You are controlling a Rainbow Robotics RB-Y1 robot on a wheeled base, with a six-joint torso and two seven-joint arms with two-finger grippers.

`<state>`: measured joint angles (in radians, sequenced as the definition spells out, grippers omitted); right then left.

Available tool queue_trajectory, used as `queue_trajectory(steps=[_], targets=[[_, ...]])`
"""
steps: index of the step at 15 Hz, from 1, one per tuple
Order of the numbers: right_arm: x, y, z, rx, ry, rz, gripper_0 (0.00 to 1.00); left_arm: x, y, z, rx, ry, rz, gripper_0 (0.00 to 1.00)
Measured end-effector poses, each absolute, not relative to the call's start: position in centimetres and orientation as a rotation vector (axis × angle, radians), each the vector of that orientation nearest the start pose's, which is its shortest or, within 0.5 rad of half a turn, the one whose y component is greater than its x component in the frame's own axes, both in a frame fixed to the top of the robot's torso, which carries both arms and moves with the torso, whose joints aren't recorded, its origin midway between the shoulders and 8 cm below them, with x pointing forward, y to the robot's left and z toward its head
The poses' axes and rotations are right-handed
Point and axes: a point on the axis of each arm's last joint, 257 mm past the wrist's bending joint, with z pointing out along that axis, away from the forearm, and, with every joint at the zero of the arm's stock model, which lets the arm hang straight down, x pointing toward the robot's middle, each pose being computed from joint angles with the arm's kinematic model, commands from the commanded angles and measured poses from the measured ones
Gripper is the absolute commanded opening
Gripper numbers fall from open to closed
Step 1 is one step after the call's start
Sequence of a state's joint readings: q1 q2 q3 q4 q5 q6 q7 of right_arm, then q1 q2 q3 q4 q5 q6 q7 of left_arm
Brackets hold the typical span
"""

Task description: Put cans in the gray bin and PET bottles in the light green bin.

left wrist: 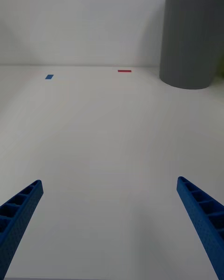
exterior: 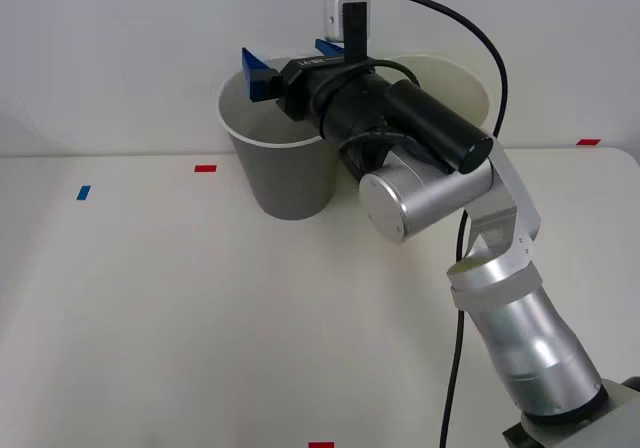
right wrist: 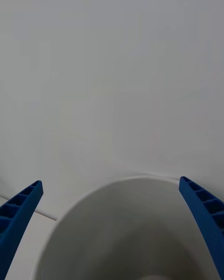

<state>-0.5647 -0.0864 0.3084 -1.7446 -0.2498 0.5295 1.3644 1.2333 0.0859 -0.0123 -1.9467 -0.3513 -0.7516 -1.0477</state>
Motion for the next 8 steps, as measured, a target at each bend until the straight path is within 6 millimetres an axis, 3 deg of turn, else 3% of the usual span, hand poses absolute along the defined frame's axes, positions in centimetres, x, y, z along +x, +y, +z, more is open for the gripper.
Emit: queue_trajectory(steps=[4, 8], targets=[[53.2, 1.3, -0.9, -0.342, 1.446, 0.538, 1.0, 15.7, 28.8, -28.1, -0.063, 1.684, -0.005, 1.0], [49.1, -3.4, -3.5, -0.329, 1.457, 0.455, 1.0, 15.7, 28.8, -28.1, -0.063, 1.684, -0.005, 1.0]])
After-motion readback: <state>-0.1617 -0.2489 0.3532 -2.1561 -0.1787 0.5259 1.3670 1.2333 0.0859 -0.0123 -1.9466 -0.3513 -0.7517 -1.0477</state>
